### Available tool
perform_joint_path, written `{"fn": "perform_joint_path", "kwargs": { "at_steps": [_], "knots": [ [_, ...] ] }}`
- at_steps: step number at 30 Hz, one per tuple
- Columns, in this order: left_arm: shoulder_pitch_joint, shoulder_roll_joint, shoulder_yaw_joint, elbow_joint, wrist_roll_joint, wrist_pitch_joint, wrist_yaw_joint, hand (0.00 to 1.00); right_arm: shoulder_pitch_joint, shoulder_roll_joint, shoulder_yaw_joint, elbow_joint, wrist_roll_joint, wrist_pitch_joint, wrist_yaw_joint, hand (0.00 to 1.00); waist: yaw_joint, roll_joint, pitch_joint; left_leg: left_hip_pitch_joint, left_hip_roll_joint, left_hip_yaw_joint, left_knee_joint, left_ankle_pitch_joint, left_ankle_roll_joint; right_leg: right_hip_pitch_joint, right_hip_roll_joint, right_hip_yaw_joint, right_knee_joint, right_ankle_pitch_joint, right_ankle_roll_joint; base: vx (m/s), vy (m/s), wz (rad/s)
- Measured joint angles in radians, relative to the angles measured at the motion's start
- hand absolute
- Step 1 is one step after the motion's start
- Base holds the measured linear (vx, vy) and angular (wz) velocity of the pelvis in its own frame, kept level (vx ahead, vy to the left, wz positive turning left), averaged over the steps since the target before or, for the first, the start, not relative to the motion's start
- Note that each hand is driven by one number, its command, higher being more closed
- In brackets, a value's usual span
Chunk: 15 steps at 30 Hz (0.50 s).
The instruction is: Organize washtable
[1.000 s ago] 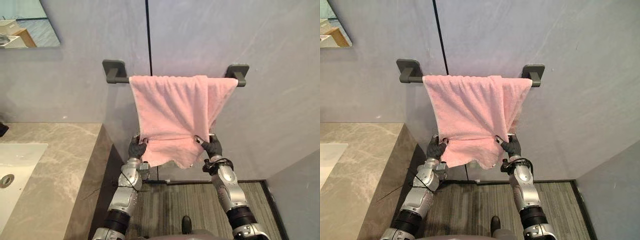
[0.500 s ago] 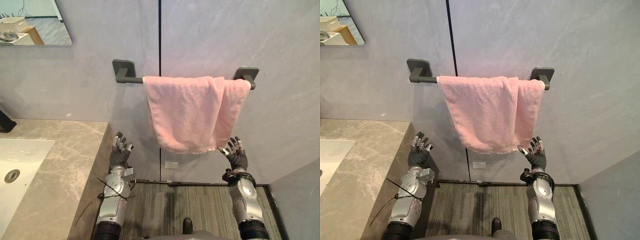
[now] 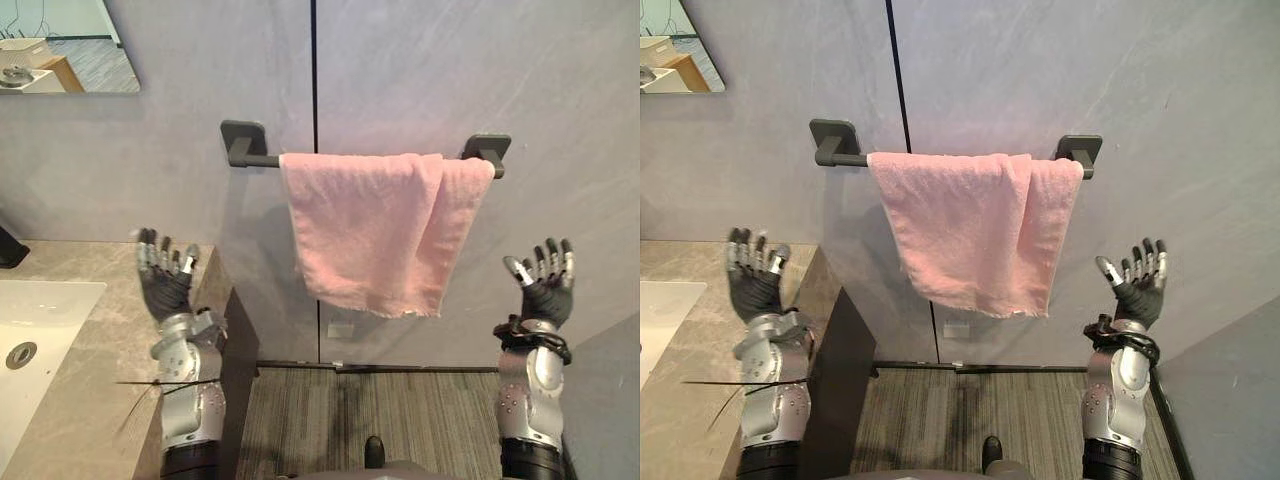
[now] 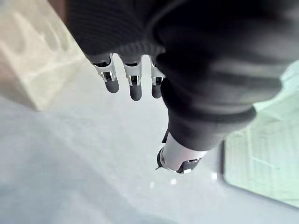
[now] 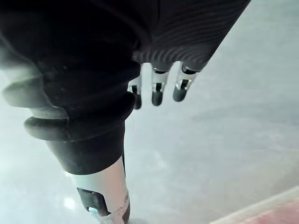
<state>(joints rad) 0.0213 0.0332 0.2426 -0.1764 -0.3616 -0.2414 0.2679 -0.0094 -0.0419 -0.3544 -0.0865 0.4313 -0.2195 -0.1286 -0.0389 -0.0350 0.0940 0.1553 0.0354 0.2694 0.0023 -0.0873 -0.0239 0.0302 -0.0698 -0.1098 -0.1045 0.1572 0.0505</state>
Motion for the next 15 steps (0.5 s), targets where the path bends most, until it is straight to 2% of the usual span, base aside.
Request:
{"fn": "perform_joint_path", "kwargs": {
  "at_steps": [5, 8, 11, 15],
  "knots": [
    [-0.002, 0.006, -0.019, -0.209, 0.010, -0.052, -0.003, 0.00, -0.011, -0.027, 0.062, -0.174, -0.006, -0.032, 0.040, 0.00, 0.001, 0.010, -0.030, 0.002, 0.000, 0.000, -0.001, 0.000, 0.000, 0.002, 0.000, -0.001, 0.000, 0.000, 0.000, 0.00, 0.000, 0.00],
    [-0.010, 0.035, -0.163, -0.322, 0.006, -0.080, -0.039, 0.00, -0.045, -0.057, 0.169, -0.257, -0.025, -0.048, 0.068, 0.00, 0.001, 0.016, -0.045, 0.011, -0.001, -0.001, -0.001, 0.000, 0.000, 0.012, -0.001, -0.002, 0.000, 0.000, 0.000, 0.00, 0.000, 0.01],
    [-0.058, 0.063, -0.396, -0.366, -0.030, -0.086, -0.146, 0.00, -0.085, -0.077, 0.330, -0.307, -0.045, -0.050, 0.134, 0.00, 0.002, 0.017, -0.059, 0.014, -0.001, -0.010, -0.002, 0.000, 0.000, 0.019, -0.003, -0.013, 0.000, -0.002, -0.002, -0.03, -0.009, 0.08],
    [-0.098, 0.067, -0.634, -0.352, -0.113, -0.076, -0.270, 0.00, -0.094, -0.090, 0.475, -0.334, -0.046, -0.049, 0.231, 0.00, 0.001, 0.022, -0.066, 0.014, 0.000, -0.017, -0.002, 0.000, 0.000, 0.021, -0.003, -0.021, 0.000, -0.012, 0.003, -0.03, -0.017, 0.07]
  ]
}}
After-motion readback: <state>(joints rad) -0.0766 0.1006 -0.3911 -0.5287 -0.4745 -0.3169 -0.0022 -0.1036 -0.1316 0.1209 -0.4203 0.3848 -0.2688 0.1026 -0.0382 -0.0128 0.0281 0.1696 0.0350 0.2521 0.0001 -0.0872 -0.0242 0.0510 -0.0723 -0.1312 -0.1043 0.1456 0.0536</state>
